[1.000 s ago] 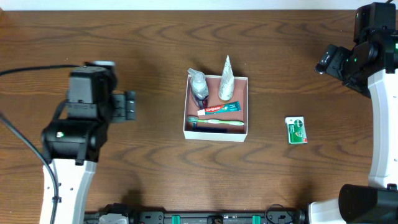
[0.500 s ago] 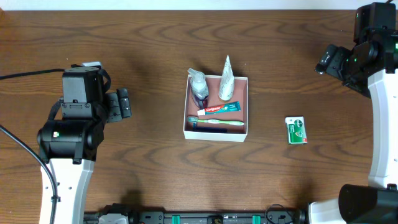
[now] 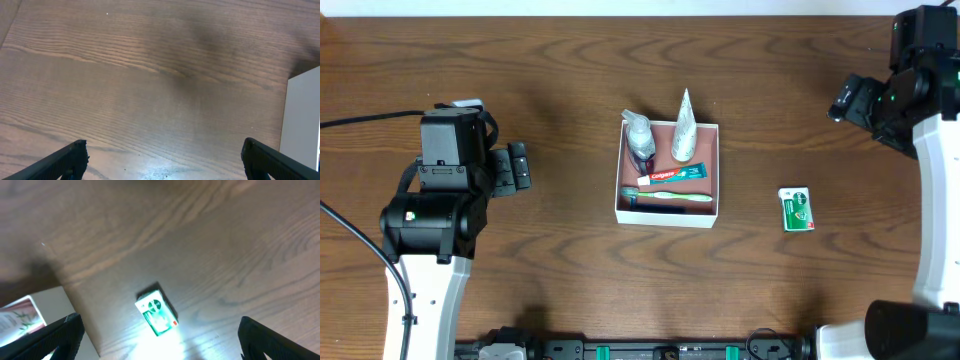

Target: Pack container

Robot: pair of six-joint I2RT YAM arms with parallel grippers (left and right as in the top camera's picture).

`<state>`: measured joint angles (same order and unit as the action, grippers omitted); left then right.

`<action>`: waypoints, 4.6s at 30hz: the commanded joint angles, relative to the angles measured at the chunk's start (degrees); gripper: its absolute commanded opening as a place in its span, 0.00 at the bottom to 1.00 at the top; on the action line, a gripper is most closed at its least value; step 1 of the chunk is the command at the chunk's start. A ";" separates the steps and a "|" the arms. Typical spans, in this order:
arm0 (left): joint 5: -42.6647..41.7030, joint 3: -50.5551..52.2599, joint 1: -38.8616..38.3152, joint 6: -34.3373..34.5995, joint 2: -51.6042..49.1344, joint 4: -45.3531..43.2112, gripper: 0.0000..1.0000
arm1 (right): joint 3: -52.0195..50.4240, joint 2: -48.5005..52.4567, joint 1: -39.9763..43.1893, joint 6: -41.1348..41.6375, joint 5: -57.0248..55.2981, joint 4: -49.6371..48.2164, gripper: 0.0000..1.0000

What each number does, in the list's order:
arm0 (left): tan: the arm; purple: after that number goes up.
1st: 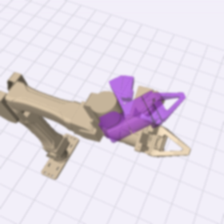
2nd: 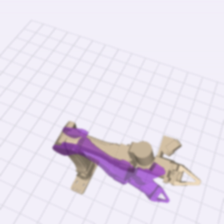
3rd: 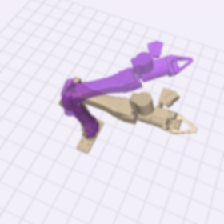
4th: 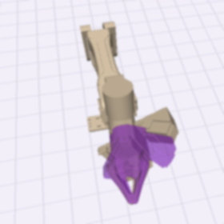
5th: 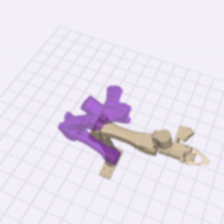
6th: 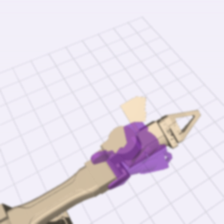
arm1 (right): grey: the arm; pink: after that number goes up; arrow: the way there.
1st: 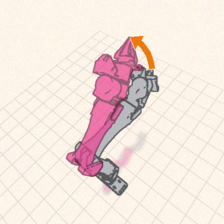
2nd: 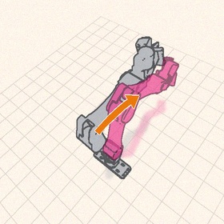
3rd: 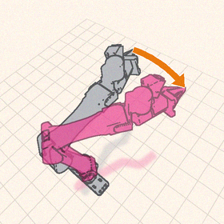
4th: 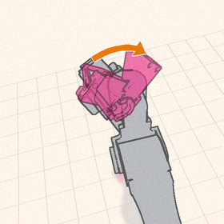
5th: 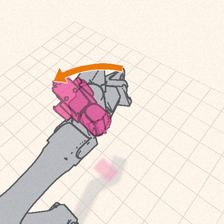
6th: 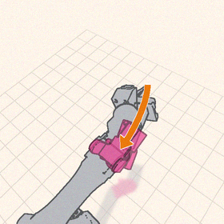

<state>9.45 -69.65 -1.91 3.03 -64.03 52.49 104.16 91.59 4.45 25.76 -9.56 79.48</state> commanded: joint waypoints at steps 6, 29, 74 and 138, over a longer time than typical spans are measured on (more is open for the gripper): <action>0.66 0.33 0.28 0.72 -0.33 0.02 0.98 | -4.39 -17.68 -1.25 -11.32 0.17 -6.93 0.99; 0.66 0.31 0.28 0.72 -0.33 0.02 0.98 | -73.88 -69.88 -1.25 -21.55 8.52 -43.19 0.99; 0.66 0.31 0.28 0.72 -0.33 0.02 0.98 | -96.15 -91.27 -1.25 -16.39 11.54 -50.38 0.99; -4.74 60.74 -0.52 1.99 62.36 -17.68 0.98 | -96.15 -91.27 -1.25 -16.37 11.54 -50.36 0.99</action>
<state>5.21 -9.63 -2.35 4.51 -2.76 35.18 8.19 0.82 3.62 8.60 1.63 29.23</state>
